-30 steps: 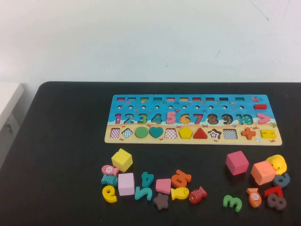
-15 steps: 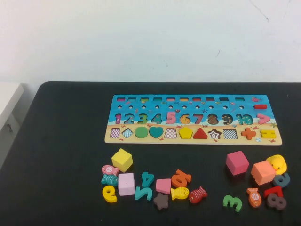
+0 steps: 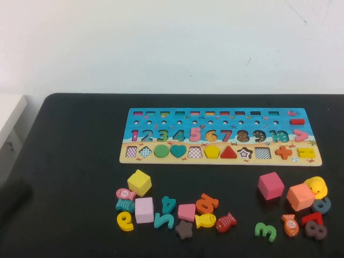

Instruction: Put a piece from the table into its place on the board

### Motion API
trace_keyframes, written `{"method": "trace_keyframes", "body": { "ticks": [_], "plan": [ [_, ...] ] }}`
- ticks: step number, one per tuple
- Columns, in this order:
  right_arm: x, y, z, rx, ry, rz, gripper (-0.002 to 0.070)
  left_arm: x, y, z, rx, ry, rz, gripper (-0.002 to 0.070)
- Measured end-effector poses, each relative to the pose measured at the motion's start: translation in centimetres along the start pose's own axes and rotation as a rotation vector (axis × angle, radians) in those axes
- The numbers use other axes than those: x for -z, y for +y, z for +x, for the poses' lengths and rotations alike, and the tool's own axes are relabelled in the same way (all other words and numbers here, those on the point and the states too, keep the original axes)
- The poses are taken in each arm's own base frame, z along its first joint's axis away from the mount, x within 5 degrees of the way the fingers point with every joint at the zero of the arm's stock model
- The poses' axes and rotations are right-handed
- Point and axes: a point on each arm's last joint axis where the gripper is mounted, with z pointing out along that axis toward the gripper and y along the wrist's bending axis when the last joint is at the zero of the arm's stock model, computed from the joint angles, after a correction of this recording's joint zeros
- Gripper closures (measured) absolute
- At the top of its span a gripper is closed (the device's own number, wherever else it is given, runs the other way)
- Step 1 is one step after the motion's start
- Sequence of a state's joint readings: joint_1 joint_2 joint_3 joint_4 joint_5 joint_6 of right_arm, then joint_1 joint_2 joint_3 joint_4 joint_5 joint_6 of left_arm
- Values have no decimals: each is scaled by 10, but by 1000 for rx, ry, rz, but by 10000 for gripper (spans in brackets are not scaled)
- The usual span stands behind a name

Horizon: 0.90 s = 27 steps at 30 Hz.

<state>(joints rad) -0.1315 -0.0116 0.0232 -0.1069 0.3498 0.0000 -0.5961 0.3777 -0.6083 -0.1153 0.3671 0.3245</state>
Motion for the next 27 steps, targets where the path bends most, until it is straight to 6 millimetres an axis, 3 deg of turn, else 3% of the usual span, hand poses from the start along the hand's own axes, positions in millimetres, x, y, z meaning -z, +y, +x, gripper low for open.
{"method": "trace_keyframes", "body": {
  "ticks": [9,12,27],
  "plan": [
    [0,0,0,0,0,0,658,-20,-21,99,30,248,54,675],
    [0,0,0,0,0,0,657,-21,-26,119,31,306,67,675],
    [0,0,0,0,0,0,657,-20,-28,127,38,347,80,675]
  ]
}}
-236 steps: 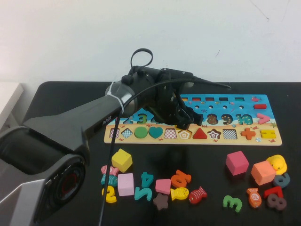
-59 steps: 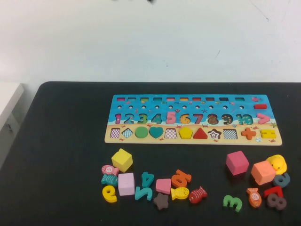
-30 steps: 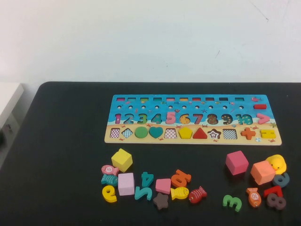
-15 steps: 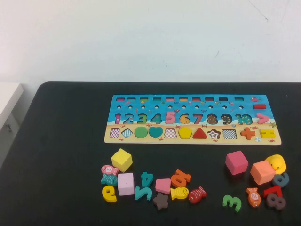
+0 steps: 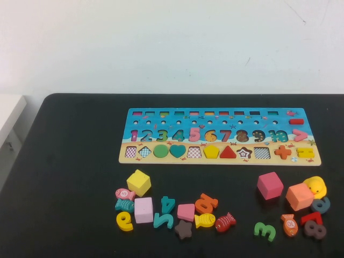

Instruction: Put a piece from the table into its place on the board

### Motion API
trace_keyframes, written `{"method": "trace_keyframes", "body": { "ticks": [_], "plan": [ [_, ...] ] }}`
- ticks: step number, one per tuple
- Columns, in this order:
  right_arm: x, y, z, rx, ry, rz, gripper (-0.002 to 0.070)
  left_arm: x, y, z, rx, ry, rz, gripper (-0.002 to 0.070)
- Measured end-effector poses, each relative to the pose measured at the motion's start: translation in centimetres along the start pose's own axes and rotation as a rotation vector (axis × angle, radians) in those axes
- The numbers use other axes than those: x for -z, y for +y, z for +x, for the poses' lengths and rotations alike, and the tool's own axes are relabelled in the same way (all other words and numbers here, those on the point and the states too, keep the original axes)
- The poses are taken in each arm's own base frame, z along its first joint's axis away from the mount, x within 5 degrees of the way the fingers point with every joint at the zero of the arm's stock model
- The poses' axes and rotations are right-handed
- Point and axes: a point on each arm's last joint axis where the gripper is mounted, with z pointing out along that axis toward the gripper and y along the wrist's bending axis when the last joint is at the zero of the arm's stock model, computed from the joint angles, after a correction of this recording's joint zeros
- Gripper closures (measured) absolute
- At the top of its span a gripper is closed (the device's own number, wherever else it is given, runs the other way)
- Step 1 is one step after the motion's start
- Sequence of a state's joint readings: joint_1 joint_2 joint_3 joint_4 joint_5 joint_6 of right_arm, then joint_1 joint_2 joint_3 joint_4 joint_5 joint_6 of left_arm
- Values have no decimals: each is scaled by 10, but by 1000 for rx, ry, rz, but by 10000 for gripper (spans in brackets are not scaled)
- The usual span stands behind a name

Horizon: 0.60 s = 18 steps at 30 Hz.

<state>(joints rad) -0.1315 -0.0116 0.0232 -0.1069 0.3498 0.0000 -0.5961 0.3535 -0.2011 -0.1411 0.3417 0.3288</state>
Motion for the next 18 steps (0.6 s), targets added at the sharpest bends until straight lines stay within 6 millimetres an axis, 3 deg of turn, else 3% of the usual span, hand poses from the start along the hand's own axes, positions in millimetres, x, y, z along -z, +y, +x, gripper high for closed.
{"method": "trace_keyframes", "body": {
  "ticks": [7,18],
  "plan": [
    [0,0,0,0,0,0,657,3,2,1,-9,-12,-28,675],
    [0,0,0,0,0,0,657,26,19,18,162,-202,-422,675]
  ]
}}
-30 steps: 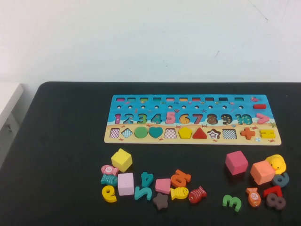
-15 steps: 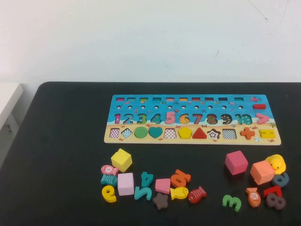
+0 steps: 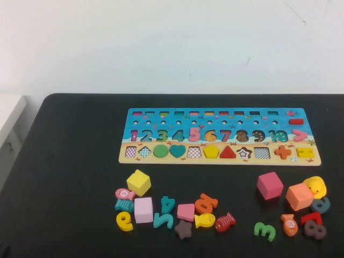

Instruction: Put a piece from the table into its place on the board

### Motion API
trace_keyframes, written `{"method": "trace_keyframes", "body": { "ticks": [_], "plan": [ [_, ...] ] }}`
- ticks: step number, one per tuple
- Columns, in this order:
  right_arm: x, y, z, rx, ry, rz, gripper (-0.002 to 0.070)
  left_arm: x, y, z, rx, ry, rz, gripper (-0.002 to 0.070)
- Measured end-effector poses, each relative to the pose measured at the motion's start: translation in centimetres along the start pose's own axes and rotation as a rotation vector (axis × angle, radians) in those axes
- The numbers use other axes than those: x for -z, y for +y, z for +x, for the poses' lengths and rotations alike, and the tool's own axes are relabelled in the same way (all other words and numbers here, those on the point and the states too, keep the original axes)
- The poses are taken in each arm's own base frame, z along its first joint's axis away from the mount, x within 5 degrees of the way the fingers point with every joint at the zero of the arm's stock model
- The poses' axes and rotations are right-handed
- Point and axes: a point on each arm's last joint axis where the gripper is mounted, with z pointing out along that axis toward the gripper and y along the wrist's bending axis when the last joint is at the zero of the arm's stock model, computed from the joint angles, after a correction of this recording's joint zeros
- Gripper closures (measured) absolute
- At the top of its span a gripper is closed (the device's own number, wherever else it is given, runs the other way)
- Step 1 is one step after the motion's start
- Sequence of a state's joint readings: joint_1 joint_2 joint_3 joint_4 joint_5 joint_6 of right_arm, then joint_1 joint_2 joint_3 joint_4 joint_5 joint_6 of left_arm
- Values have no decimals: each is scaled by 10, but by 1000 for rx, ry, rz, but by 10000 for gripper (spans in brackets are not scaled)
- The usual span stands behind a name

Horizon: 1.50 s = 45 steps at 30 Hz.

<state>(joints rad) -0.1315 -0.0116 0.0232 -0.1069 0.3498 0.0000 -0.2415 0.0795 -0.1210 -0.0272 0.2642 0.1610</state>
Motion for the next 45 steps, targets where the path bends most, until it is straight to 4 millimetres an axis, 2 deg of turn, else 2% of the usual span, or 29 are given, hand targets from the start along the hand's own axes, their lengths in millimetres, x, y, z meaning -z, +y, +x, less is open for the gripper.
{"method": "trace_keyframes", "body": {
  "ticks": [4,6,9,21,28,45],
  "plan": [
    [0,0,0,0,0,0,657,0,0,21,62,-18,-64,675],
    [0,0,0,0,0,0,657,-4,0,35,89,12,-83,675],
    [0,0,0,0,0,0,658,-4,-1,45,123,97,-93,675],
    [0,0,0,0,0,0,657,-4,-1,46,145,106,-95,675],
    [0,0,0,0,0,0,657,-4,-1,47,246,103,-100,675],
    [0,0,0,0,0,0,658,-4,-1,47,196,105,-97,675]
  ]
}}
